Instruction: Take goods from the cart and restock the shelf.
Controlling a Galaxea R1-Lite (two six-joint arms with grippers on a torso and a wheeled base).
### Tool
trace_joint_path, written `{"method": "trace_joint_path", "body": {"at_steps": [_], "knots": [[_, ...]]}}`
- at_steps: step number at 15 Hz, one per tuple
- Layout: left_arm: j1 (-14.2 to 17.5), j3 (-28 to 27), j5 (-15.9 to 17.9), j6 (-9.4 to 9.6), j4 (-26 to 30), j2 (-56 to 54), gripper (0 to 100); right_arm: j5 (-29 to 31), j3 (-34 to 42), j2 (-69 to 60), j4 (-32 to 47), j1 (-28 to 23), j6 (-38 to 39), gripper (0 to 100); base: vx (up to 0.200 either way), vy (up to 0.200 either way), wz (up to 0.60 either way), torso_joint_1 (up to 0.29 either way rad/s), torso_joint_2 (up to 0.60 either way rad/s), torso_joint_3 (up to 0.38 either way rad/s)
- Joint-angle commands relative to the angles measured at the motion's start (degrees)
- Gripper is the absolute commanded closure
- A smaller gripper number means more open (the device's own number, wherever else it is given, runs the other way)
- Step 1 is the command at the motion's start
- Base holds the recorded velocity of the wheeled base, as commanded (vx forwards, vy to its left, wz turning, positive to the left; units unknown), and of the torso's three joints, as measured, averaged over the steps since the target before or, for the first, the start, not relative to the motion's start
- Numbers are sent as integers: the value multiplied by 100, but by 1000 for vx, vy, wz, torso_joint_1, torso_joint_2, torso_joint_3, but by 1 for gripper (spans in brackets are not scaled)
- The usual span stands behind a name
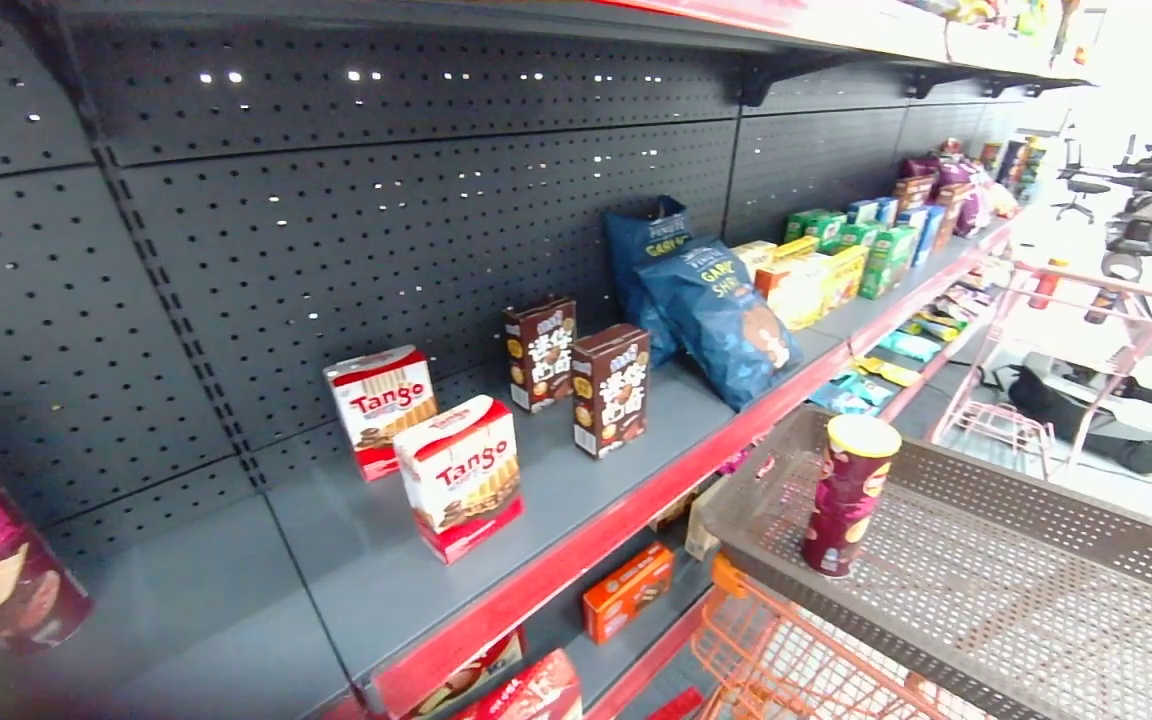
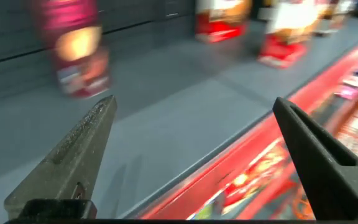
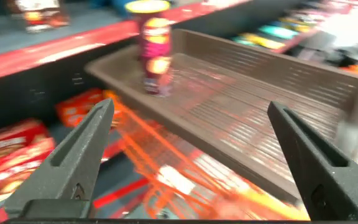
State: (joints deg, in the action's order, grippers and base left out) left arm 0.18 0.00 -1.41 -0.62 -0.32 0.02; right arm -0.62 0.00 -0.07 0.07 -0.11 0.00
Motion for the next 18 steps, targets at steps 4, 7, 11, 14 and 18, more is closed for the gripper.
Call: {"method": "trace_joint_path", "body": {"at_steps": [4,7,11,14,18], "knots": [[-1,0,-8,-8,-3,-2,0,1,0,7,1,2,9,0,0,0,0,0,0,0],[-1,0,-8,1,-3,-2,0,-26,-26,7,-16,2,0,0,0,0,0,0,0,0],[-1,0,1,-8,-3,-2,0,-237,-2294,2143,705,72,431,0,0,0,0,0,0,0],[-1,0,-8,-8,-3,-2,0,-122,-2575,3611,423,204,492,0,0,0,0,0,0,0],[-1,0,-8,-8,-3,-2,0,141,-2355,5905,-1791,371,290,0,0,0,0,0,0,0]]}}
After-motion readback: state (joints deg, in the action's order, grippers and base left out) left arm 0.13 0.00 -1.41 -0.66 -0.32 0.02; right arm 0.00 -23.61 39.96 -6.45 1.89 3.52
